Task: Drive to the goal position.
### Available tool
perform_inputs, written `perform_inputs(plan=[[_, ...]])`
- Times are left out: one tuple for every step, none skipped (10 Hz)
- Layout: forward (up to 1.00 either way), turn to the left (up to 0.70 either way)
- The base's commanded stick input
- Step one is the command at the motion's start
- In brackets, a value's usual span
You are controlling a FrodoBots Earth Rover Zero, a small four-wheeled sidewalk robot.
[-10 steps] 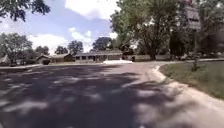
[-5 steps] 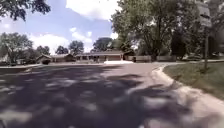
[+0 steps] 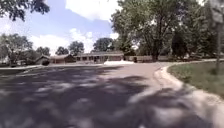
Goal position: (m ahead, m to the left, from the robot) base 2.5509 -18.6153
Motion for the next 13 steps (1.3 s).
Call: perform_inputs(plan=[[0.7,0.0],[0.7,0.0],[0.7,0.0],[0.7,0.0],[0.7,0.0],[0.7,0.0],[0.7,0.0],[0.7,-0.03],[0.7,-0.24],[0.7,-0.35],[0.7,-0.35],[0.7,-0.35],[0.7,-0.35]])
